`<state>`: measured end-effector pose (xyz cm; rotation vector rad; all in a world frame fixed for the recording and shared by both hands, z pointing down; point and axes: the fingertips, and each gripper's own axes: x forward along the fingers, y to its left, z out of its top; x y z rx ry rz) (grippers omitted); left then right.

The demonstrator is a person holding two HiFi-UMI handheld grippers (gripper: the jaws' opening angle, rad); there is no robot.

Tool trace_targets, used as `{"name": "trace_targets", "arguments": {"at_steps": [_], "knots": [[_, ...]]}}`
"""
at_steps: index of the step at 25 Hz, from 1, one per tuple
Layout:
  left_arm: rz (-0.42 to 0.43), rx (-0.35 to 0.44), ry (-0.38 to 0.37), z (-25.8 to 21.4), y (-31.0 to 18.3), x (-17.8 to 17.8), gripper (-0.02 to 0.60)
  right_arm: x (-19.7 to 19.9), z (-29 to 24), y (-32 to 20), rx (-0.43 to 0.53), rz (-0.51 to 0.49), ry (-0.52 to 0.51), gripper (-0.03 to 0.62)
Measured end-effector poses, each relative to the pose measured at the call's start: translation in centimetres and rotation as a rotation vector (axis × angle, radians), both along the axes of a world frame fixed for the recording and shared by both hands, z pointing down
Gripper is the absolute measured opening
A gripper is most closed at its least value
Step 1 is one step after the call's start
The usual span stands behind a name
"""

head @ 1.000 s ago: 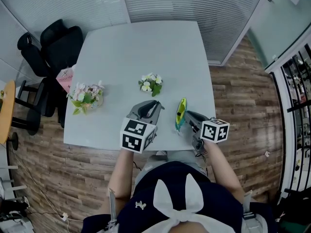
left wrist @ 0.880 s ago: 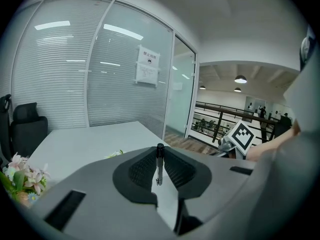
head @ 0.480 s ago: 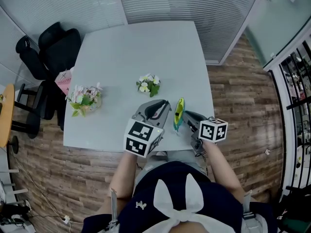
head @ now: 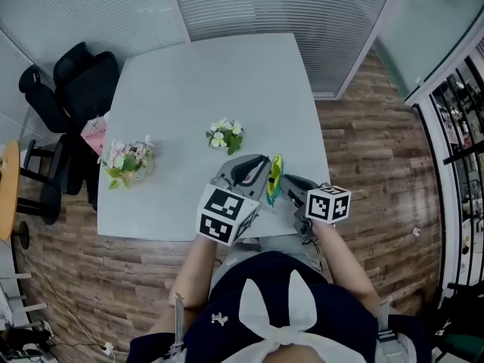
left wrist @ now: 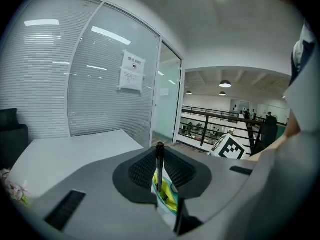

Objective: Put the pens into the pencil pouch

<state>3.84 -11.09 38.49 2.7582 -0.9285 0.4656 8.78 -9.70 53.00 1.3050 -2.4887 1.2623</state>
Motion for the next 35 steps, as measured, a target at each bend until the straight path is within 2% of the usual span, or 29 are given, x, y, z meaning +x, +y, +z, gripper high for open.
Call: {"name": "trace_targets", "arguments": {"at_steps": [14, 35], "knots": [[0.039, -0.039, 0.018, 1.3, -0.5, 2.1, 0.06, 0.0, 0.0, 0.2, -0.009, 0.004, -0.014, 0.038], [0.055, -0.115, -0.032, 6.4, -1.7, 3.1, 0.06, 0.1, -0.1, -0.2, -0.031, 0.008, -0.032, 0.038]]}}
